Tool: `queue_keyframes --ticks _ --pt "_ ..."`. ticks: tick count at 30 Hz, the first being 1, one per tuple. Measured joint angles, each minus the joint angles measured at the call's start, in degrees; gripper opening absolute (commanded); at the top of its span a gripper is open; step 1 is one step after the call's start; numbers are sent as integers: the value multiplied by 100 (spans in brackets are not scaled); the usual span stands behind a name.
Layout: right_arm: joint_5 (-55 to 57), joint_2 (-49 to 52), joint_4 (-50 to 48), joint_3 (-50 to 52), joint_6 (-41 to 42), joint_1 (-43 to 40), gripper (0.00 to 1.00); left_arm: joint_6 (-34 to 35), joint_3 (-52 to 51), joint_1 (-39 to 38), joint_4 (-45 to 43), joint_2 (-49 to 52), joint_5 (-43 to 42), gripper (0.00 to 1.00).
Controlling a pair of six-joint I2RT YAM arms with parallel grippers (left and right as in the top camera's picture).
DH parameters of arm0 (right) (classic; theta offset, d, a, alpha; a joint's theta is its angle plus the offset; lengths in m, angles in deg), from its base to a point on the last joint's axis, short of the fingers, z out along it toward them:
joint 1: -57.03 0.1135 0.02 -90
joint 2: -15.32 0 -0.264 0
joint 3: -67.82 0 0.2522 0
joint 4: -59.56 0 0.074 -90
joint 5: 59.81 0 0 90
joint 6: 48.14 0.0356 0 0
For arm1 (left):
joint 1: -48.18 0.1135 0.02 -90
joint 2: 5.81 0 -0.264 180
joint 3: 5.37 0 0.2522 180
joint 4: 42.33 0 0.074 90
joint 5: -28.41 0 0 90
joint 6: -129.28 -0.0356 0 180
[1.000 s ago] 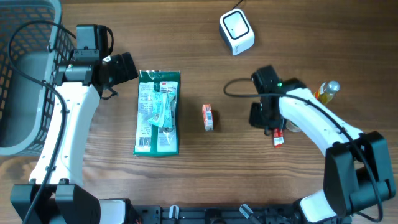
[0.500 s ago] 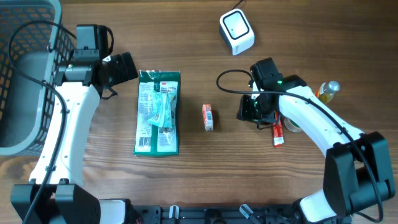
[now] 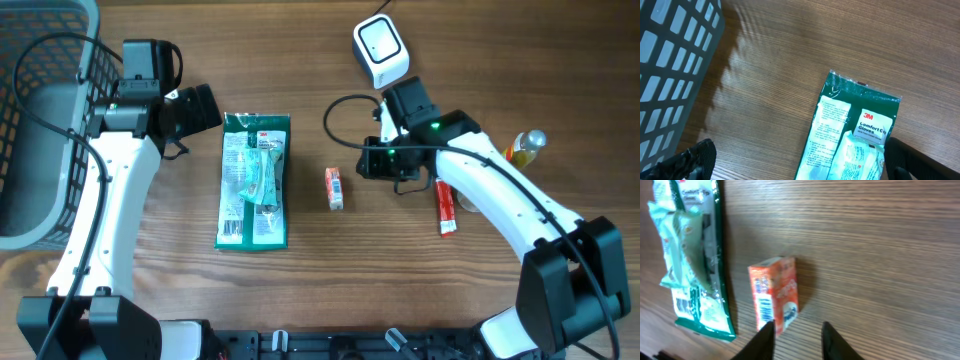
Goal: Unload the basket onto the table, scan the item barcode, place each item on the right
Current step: 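Release the stick pack and move the right gripper left over the tissue box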
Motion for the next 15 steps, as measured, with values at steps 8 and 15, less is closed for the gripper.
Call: queue_keyframes --ticks 8,15 --pt "44 7 -505 107 -22 481 18 0 0 0 -2 0 0 100" --pt "262 11 -616 107 -20 601 20 -2 0 0 -2 0 0 100"
